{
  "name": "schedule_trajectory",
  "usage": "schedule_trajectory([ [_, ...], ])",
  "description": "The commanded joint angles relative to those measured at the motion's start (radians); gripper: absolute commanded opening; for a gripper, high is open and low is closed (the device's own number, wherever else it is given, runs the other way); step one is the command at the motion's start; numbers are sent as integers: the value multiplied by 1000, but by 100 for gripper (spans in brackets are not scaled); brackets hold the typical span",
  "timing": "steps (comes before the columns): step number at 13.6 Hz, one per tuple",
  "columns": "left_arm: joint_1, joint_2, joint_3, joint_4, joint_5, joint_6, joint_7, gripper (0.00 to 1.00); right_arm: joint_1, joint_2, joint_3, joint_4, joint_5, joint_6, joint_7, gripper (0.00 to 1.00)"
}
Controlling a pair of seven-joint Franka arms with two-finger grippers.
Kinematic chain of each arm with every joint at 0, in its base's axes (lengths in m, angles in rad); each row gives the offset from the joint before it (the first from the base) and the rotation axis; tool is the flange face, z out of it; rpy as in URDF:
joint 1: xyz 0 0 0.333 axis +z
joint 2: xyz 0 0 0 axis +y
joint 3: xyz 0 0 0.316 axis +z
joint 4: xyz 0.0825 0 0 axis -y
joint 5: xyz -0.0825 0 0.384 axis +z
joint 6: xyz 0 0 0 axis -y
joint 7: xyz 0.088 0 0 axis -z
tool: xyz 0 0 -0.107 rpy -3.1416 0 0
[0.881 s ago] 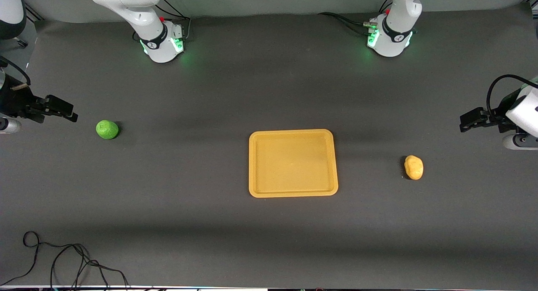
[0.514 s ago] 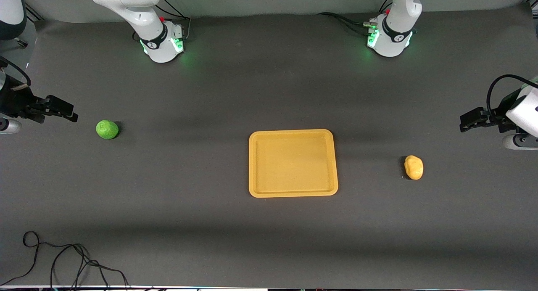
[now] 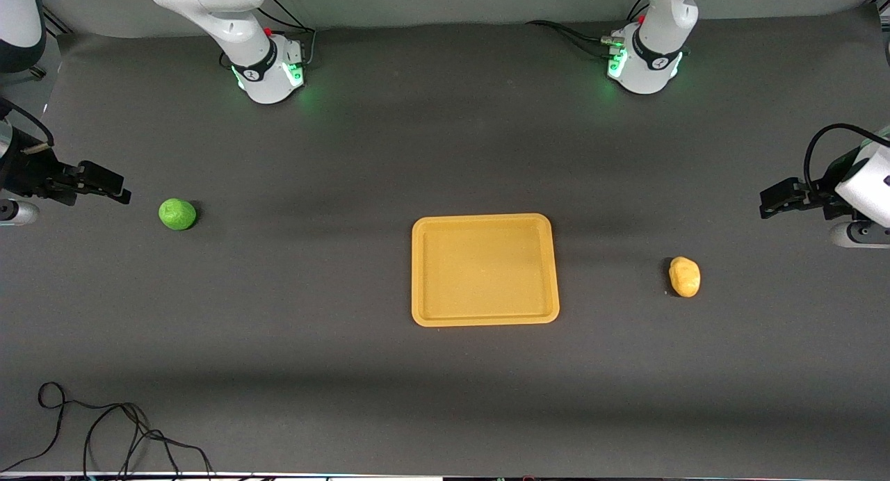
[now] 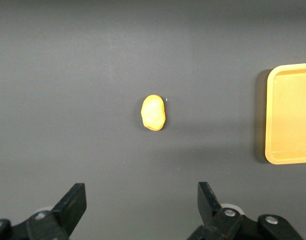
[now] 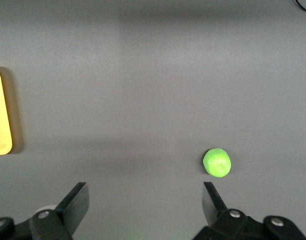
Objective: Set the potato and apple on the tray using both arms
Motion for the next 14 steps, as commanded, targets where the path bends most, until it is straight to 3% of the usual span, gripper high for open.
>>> schedule_trajectory([
  [1, 3, -12, -1, -93, 12, 96, -15, 100, -2, 4, 4, 9, -16, -6, 20, 100],
  [8, 5, 6, 3, -381, 12, 447, -2, 98, 0, 16, 4, 7, -13, -2, 7, 100],
  [14, 5, 178, 1, -504, 12, 743, 2, 98, -1, 16, 4, 7, -14, 6, 9, 100],
])
